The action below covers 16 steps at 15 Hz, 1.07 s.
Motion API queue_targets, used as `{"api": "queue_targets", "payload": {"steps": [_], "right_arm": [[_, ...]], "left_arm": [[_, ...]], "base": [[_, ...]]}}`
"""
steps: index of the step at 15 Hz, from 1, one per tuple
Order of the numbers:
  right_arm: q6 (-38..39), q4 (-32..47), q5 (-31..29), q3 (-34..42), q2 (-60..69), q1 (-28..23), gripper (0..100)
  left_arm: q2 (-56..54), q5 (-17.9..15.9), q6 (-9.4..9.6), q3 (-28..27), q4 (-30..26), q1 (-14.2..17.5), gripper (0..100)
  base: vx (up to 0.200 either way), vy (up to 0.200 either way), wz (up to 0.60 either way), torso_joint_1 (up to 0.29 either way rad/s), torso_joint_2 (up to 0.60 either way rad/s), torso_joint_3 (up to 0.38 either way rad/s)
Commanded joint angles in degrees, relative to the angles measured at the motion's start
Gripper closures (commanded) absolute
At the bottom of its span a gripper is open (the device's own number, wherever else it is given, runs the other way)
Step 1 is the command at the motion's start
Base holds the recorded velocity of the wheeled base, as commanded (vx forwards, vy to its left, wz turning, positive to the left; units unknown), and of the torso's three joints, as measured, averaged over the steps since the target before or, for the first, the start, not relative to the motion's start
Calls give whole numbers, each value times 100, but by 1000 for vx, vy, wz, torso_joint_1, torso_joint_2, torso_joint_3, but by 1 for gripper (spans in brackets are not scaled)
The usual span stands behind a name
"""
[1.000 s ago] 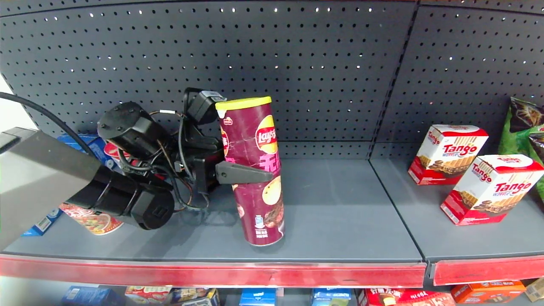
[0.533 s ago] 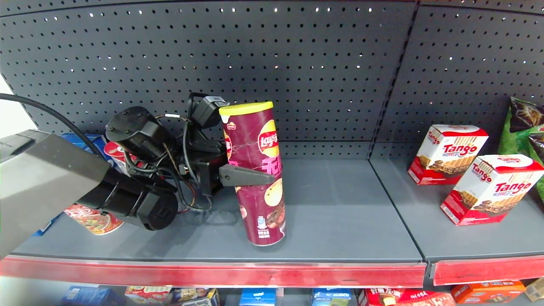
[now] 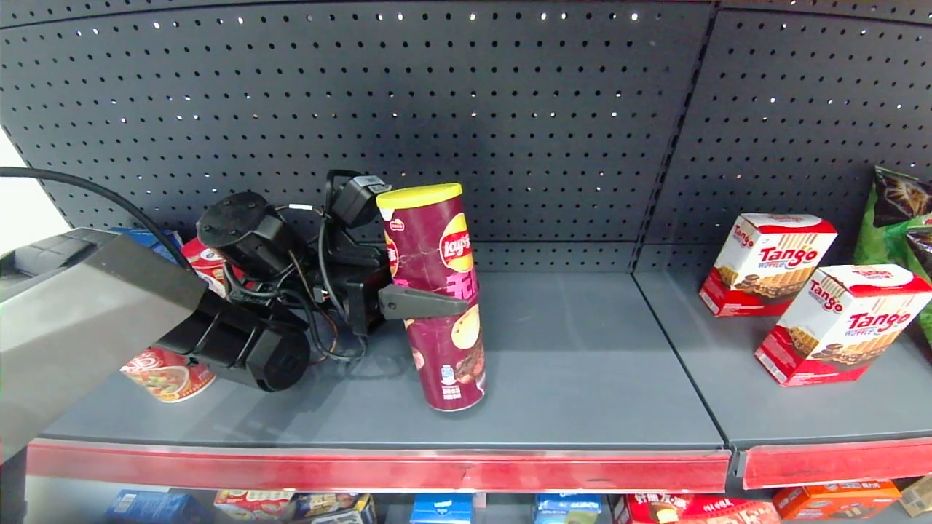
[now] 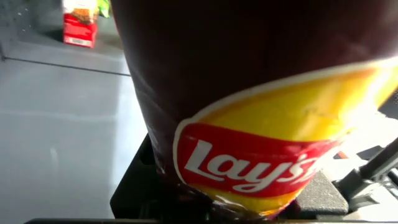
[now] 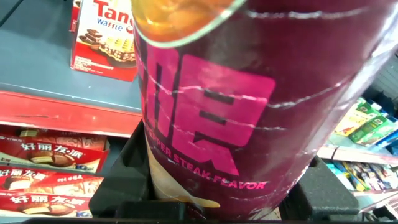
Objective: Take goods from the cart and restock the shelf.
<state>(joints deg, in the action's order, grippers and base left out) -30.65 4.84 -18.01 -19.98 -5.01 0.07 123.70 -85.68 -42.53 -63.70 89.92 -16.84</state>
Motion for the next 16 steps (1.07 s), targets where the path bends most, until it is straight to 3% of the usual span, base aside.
{"api": "queue_targets", "payload": {"steps": [1, 4, 16], "right_arm": [[-3, -1, -1, 20, -9, 1, 100], [-3, -1, -1, 38, -9, 1, 100], [-3, -1, -1, -23, 0, 1, 100]], "left_arm": [[102, -2, -9, -222, 8, 22, 100], [199, -19, -1, -319, 8, 181, 100], [119, -28, -1, -117, 8, 110, 100]], "base": [[0, 0, 0, 0, 0, 0], [0, 0, 0, 0, 0, 0], [0, 0, 0, 0, 0, 0]]}}
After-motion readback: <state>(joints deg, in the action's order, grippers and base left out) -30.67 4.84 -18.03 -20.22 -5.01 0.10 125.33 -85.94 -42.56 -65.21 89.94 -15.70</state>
